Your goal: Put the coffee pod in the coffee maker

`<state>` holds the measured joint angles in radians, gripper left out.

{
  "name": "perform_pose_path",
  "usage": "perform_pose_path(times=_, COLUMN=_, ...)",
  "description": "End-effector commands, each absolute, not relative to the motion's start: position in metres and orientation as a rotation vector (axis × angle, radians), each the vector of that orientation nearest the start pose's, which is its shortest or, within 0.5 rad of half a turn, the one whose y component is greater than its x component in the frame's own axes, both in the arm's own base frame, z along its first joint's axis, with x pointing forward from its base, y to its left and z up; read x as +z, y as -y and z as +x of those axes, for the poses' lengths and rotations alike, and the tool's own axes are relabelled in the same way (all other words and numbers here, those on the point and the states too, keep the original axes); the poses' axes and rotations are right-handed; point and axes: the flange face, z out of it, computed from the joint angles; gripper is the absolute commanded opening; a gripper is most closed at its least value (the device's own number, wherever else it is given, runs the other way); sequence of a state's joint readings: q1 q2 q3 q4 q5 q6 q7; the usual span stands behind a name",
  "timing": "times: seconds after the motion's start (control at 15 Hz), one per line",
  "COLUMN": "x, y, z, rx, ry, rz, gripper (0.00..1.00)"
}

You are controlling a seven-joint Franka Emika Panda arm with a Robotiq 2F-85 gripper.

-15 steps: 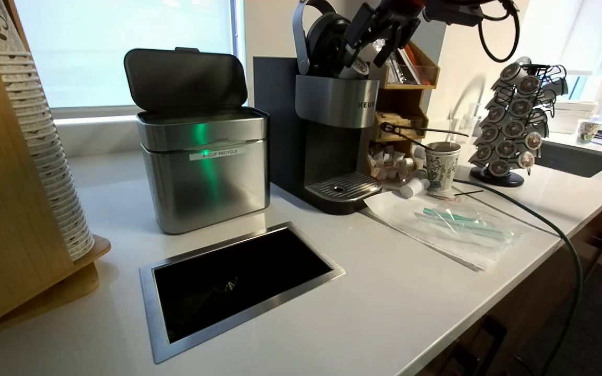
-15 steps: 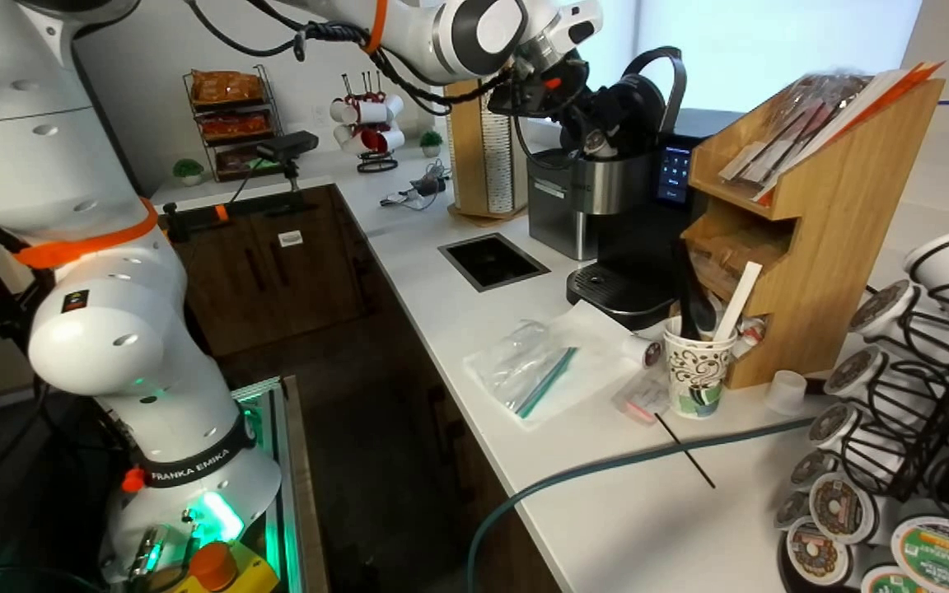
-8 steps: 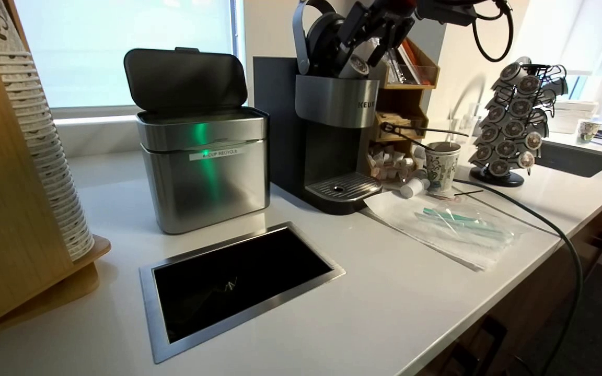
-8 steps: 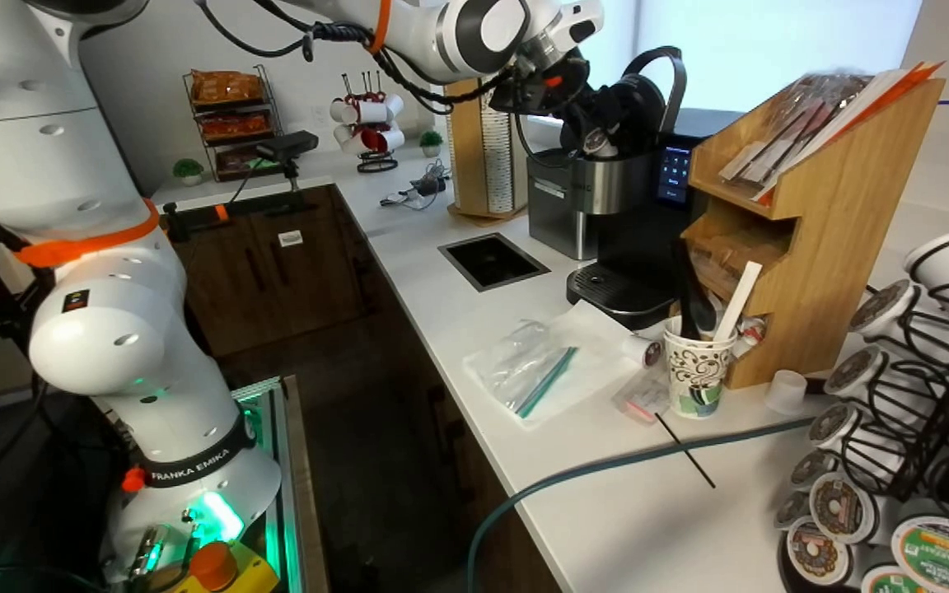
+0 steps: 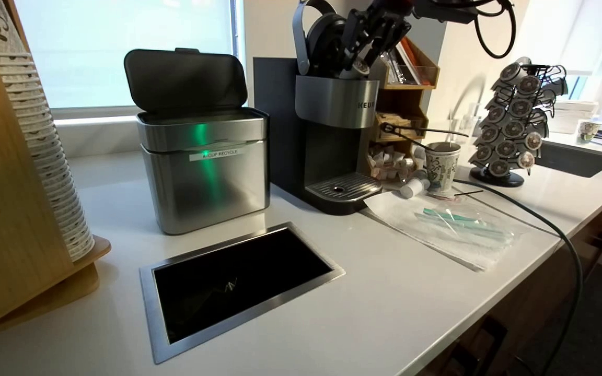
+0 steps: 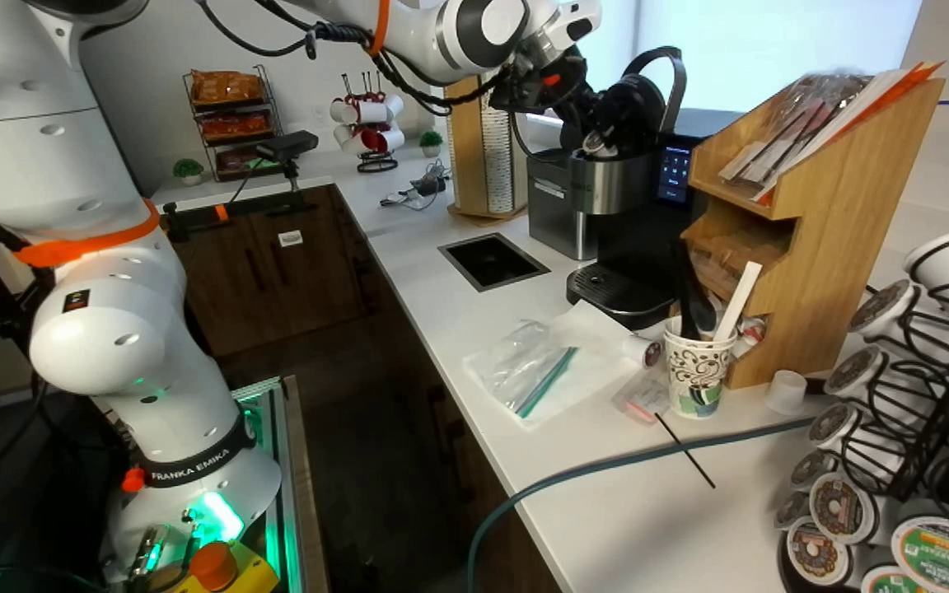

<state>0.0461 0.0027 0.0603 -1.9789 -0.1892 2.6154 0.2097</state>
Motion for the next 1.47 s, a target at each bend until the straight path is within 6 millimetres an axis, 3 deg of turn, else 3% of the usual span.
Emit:
perform_pose_path(times=0.0, x=0.548, y=-0.070, z=0.598, rx=-0.998, ry=0.011, rz=-3.043, gripper=0.28)
perform_pose_path(times=0.4, x=0.566, y=-0.057, z=0.615, rx=-0.762, ry=0.035, rz=-2.913, gripper=0.28)
perform_pose_path(times=0.73, x=0.569, y=-0.038, z=0.622, rx=-0.579, ry=0.016, rz=-2.996, gripper=0.28)
perform_pose_path(times=1.27, x=0.553, y=-0.039, z=0.645, rx=-0.492, ry=0.028, rz=-3.021, gripper=0.28)
perform_pose_path(times=1.33, x=0.552, y=-0.039, z=0.647, rx=-0.494, ry=0.034, rz=-3.022, gripper=0.78)
perform_pose_path(times=1.4, x=0.553, y=-0.041, z=0.649, rx=-0.513, ry=0.043, rz=-3.020, gripper=0.79)
